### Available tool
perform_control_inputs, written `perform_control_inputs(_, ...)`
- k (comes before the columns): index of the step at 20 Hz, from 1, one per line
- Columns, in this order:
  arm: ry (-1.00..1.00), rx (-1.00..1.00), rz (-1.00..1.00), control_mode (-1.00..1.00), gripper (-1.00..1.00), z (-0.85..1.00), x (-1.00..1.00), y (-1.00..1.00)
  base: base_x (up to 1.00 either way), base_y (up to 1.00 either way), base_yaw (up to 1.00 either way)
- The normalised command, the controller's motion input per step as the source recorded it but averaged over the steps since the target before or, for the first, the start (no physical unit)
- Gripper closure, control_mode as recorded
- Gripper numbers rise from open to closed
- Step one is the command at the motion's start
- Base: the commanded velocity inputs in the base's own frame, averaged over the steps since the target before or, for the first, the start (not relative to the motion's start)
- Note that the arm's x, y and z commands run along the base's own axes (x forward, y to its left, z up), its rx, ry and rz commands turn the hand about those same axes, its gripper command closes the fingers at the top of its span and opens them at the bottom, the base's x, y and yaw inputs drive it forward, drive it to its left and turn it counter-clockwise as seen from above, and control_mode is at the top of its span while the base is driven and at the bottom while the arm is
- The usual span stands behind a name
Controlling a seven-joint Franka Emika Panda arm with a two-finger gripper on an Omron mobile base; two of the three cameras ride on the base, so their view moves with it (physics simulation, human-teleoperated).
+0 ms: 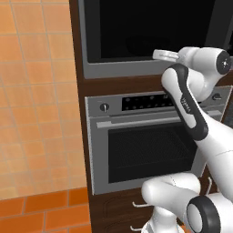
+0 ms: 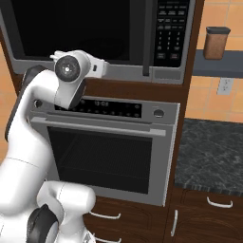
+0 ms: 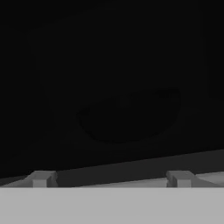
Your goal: Open the microwave, place the bowl with waffle inside the microwave, then close the microwave door and turn it on.
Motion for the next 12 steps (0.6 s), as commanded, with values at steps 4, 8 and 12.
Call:
perform_control_inputs(4, 0.00, 0.00, 0.00, -1.00, -1.00, 0.05, -0.63, -0.22, 0.00, 0.00, 0.00)
perform_control_inputs(8, 0.00, -0.02, 0.00, -1.00, -1.00, 0.03, -0.94, -0.50, 0.00, 0.00, 0.00)
perform_control_inputs(12, 0.00, -0.07, 0.01, -1.00, -1.00, 0.19, -0.70, -0.62, 0.00, 0.00, 0.00)
